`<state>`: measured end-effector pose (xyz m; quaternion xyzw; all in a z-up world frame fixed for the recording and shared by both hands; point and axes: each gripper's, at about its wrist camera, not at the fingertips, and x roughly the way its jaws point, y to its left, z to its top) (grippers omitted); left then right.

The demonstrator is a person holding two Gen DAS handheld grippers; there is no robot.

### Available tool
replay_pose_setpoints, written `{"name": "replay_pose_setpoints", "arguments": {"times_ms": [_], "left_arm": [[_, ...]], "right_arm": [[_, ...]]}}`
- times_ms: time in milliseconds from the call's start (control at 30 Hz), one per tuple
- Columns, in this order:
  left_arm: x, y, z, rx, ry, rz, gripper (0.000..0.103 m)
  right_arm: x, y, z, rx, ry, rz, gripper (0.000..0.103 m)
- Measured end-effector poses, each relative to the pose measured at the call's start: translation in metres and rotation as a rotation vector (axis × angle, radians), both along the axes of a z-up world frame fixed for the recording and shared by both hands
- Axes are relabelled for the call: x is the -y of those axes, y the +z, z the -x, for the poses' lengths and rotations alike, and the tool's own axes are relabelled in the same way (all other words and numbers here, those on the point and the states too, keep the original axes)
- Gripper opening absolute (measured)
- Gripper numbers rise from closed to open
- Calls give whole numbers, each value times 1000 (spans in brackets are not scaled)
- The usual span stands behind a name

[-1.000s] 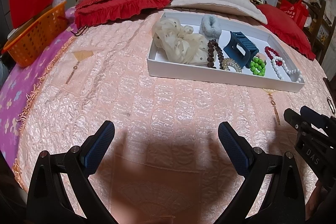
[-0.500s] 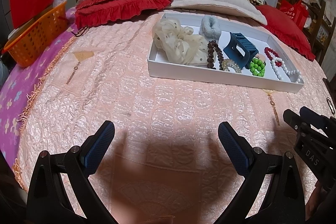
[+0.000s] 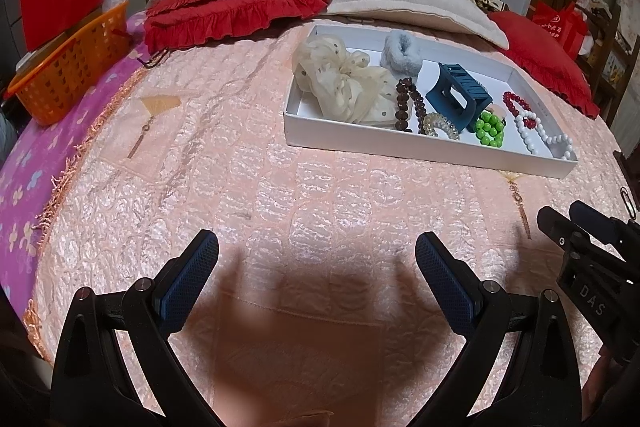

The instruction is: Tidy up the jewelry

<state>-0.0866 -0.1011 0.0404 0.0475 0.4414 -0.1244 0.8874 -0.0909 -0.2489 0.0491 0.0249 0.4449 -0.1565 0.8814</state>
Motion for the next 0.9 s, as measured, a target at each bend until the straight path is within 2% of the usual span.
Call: {"name": "replay_pose_setpoints", "arguments": {"times_ms": [667, 900], "left_arm": [[1, 1, 2, 25, -11, -3, 99], [-3, 0, 0, -2, -1, 8, 99]], "right_arm": [[3, -5, -1, -5, -11, -29, 42], [0, -4, 0, -7, -3, -28, 42]]}}
